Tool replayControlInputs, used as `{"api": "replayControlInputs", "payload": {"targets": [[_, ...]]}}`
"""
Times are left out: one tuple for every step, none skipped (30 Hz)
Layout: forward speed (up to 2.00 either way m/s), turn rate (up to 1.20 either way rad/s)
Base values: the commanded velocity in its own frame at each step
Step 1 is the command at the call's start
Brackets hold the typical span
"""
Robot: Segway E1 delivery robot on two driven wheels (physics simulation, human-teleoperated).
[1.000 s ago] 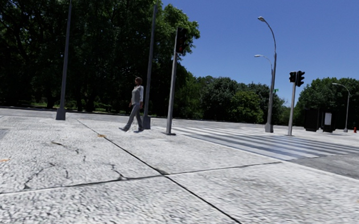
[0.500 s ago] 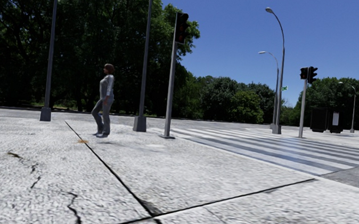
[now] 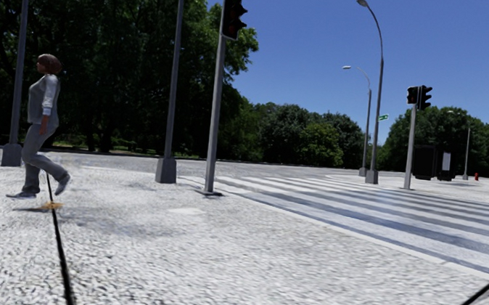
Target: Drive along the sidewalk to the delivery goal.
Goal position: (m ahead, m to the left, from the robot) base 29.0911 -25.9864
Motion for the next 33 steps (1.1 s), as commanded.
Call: {"api": "replayControlInputs", "payload": {"targets": [[2.00, -0.40], [2.00, -0.40], [2.00, -0.43], [2.00, -0.51], [2.00, -0.56], [2.00, -0.56], [2.00, -0.57], [2.00, -0.57], [2.00, -0.57], [2.00, -0.57], [2.00, -0.57], [2.00, -0.57], [2.00, -0.57], [2.00, -0.57], [2.00, -0.57], [2.00, -0.57], [2.00, -0.57], [2.00, -0.57], [2.00, -0.57], [2.00, -0.57], [2.00, -0.57], [2.00, -0.57], [2.00, -0.57], [2.00, -0.57], [2.00, -0.57], [2.00, -0.57], [2.00, -0.57], [2.00, -0.57], [2.00, -0.57], [2.00, -0.57], [2.00, -0.57], [2.00, -0.57], [2.00, -0.57]]}}
